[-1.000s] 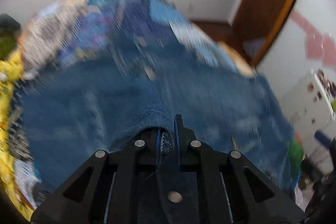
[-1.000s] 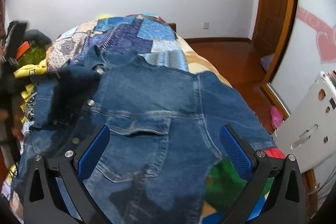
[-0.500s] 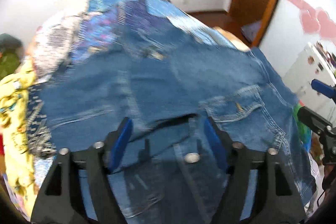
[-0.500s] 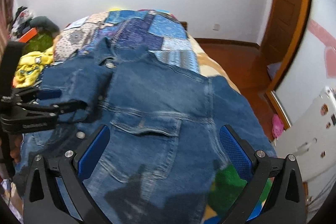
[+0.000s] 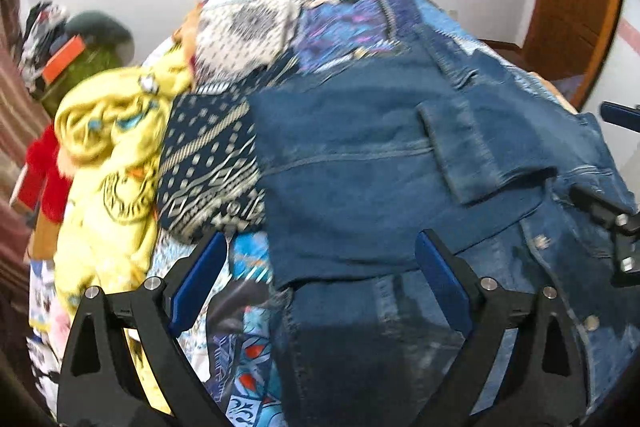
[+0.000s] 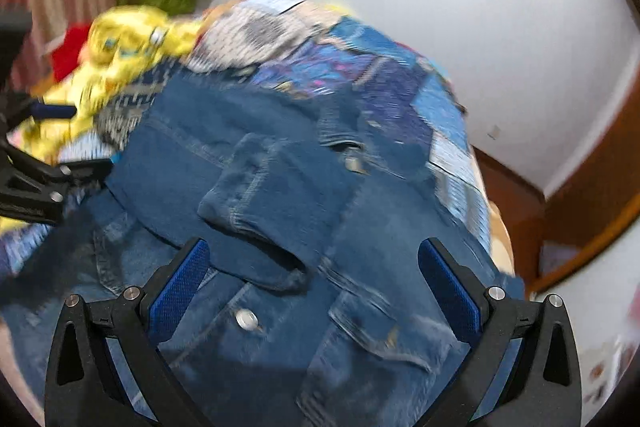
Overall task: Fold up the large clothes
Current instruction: 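Grasp the other sleeve cuff with the right gripper and fold it across the jacket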
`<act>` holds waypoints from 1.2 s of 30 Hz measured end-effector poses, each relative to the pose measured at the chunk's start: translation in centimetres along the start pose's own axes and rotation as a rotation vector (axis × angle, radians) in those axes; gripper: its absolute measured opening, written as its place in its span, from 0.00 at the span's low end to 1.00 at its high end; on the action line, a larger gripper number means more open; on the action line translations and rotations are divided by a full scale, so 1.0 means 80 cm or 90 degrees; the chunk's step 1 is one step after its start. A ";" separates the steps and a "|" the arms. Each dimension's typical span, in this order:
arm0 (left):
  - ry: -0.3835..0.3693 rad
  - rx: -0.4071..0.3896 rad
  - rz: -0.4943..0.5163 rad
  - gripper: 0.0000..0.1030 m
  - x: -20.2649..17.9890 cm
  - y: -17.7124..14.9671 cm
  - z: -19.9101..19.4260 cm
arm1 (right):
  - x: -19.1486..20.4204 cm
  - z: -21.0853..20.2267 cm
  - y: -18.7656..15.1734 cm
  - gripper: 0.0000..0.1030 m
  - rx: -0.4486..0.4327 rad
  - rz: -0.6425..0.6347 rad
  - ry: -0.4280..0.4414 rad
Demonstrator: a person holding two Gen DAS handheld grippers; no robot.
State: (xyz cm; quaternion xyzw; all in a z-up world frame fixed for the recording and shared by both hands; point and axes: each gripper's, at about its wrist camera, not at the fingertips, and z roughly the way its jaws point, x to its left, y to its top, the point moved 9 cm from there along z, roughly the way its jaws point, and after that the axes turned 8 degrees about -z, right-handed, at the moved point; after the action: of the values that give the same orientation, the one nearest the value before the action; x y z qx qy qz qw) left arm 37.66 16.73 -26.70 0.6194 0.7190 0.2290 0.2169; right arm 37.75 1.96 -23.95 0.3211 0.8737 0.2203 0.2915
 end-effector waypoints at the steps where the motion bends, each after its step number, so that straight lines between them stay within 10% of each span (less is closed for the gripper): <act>1: -0.001 0.005 -0.007 0.93 0.005 -0.003 0.005 | 0.010 0.013 0.001 1.00 0.011 -0.023 0.008; 13: -0.006 0.051 -0.043 0.93 0.031 -0.030 0.047 | 0.038 0.106 0.005 0.89 0.085 -0.119 0.033; 23: -0.014 0.050 -0.038 0.93 0.004 -0.019 0.042 | 0.022 0.094 0.022 0.15 0.043 0.008 0.126; 36: -0.061 0.026 -0.009 0.93 -0.088 0.027 0.023 | -0.132 0.011 -0.018 0.13 -0.071 0.290 0.089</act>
State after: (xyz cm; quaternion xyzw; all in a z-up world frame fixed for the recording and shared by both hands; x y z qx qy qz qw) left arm 41.42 10.18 -26.67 0.6288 0.7166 0.1829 0.2400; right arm 44.27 -6.14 -21.57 0.4773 0.7833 0.3497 0.1904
